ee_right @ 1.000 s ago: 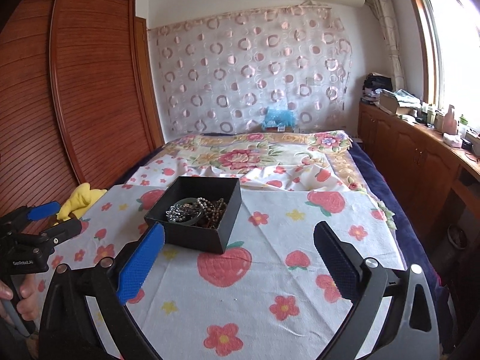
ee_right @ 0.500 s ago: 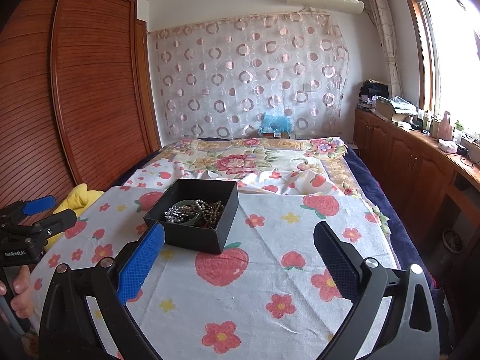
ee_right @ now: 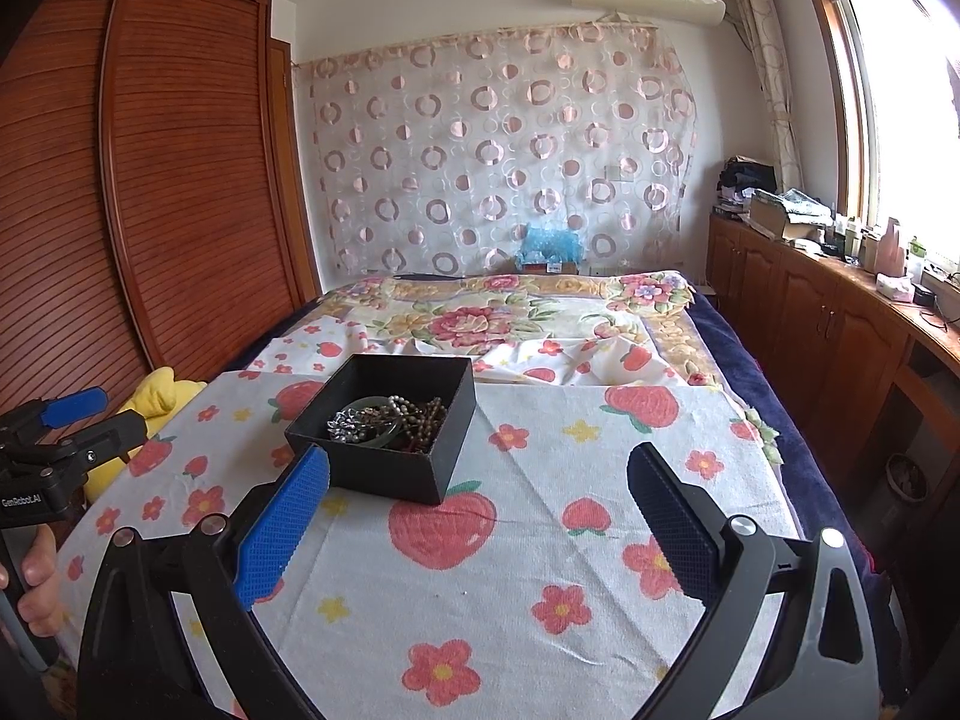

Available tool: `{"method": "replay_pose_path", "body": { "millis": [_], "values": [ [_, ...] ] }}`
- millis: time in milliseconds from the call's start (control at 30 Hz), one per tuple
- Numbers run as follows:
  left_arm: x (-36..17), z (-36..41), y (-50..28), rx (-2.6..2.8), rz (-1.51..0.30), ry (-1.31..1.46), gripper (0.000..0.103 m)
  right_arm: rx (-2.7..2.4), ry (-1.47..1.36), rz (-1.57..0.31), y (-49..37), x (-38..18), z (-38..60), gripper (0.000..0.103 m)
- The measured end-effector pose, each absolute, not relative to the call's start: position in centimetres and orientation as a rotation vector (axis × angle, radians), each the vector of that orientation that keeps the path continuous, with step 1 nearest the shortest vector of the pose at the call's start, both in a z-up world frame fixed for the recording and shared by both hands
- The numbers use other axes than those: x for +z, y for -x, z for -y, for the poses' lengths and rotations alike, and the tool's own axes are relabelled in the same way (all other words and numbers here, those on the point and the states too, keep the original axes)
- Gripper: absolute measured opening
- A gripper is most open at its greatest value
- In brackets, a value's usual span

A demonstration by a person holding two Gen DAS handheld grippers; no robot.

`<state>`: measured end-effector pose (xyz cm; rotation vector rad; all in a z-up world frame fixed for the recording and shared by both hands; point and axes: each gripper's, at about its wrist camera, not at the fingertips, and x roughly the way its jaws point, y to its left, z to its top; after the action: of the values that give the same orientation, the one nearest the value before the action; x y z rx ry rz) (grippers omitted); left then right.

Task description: Organize jewelry

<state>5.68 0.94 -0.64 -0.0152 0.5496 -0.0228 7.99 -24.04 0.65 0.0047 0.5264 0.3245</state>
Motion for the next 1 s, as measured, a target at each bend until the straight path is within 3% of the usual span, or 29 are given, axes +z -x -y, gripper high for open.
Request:
{"method": "replay_pose_path", "body": {
  "millis": [1000],
  "values": [
    [-0.3,-0.55,-5.71,-0.024,-0.542,0.015,0.095,0.326,-0.006,-0.527,-8.0,0.55,24.19,0.1]
  ]
}}
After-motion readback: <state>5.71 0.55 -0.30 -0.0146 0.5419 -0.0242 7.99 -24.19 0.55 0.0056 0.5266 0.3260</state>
